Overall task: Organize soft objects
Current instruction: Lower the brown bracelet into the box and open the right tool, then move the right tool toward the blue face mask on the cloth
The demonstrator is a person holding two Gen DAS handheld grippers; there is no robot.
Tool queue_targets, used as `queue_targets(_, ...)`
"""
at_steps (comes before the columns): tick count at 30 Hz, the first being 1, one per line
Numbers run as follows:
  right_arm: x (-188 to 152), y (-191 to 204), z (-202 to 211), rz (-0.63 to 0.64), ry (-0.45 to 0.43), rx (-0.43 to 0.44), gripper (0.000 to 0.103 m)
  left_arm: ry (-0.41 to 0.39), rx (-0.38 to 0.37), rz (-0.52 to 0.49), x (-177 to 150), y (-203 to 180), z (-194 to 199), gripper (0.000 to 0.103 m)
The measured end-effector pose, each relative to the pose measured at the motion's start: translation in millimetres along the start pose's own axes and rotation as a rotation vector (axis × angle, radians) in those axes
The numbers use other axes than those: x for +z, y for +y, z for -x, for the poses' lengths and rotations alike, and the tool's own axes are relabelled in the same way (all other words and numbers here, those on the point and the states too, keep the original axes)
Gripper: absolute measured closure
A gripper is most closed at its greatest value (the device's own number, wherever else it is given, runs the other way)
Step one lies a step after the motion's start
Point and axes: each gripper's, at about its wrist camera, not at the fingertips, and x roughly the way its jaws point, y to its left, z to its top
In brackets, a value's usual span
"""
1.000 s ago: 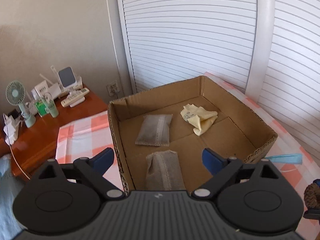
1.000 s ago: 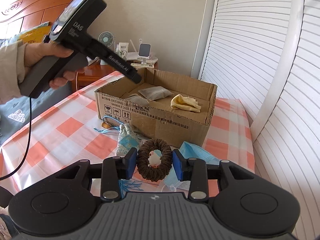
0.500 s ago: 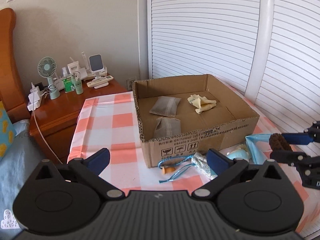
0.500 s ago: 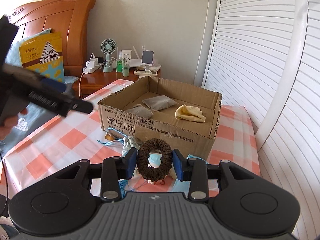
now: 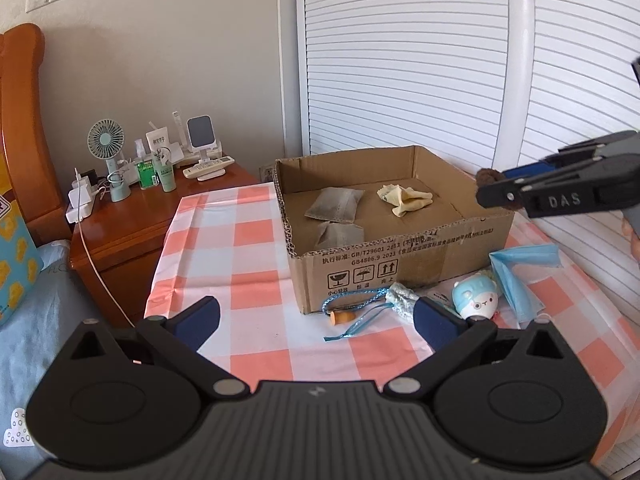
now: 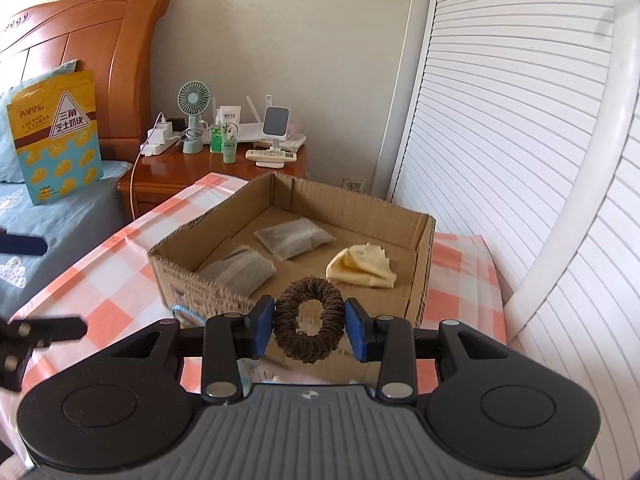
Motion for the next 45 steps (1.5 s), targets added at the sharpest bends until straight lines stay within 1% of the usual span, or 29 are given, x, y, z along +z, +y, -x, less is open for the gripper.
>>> queue_targets(8,29.1,-3.6,-36.2,0.0,0.009,-0.005,0.06,0.006,-0.026,-0.017,-5.4,-4.0,1.4,0.001)
queue_targets(10,35.5,-4.5,-45.8,0.003,0.009,-0.019,0.054,0.002,-0.033,-0.014,-5.5,-3.2,2.8,0.001)
queue_targets(12,40.2,-6.2,-55.4,0.001,0.029,-0.032,0.027,-0.001,-0.032,-0.01,-5.5,-2.3,4.4,0.001)
queue_targets(13,41.0,-7.6,-58.2,-0.009,0.029,-0.049,0.02,-0.003,-0.03,-0.01,-5.3,-2.0,5.4,0.001)
queue_targets(14,40.9,-8.8,-59.0,-0.017,0.026,-0.056,0.009,-0.004,-0.03,-0.01,-5.4,-1.5,6.1,0.001)
queue_targets(15,40.3,-9.7,-58.6,-0.024,0.023,-0.057,0.002,-0.004,-0.03,-0.009,-5.5,-1.0,6.6,0.001)
queue_targets(16,38.7,-10.6,-56.6,-0.032,0.015,-0.059,0.0,-0.002,-0.029,-0.007,-5.6,-0.5,6.6,0.001)
queue_targets(22,26.6,-13.5,-45.1,-0.048,0.032,-0.079,0.0,0.008,-0.029,-0.009,-5.8,-2.3,6.5,0.001)
queue_targets(31,2.8,-21.8,-28.8,-0.093,0.059,-0.1,0.0,-0.005,-0.024,-0.029,-7.0,-7.6,17.5,0.001)
queue_targets(34,-7.9,-24.2,-29.2,-0.108,0.083,-0.104,0.0,-0.003,-0.023,-0.033,-8.0,-9.2,18.4,0.001)
queue_targets(45,-50.9,-34.7,-44.4,-0.163,0.176,-0.161,0.0,0.017,-0.024,-0.041,-11.0,-13.8,15.8,0.001)
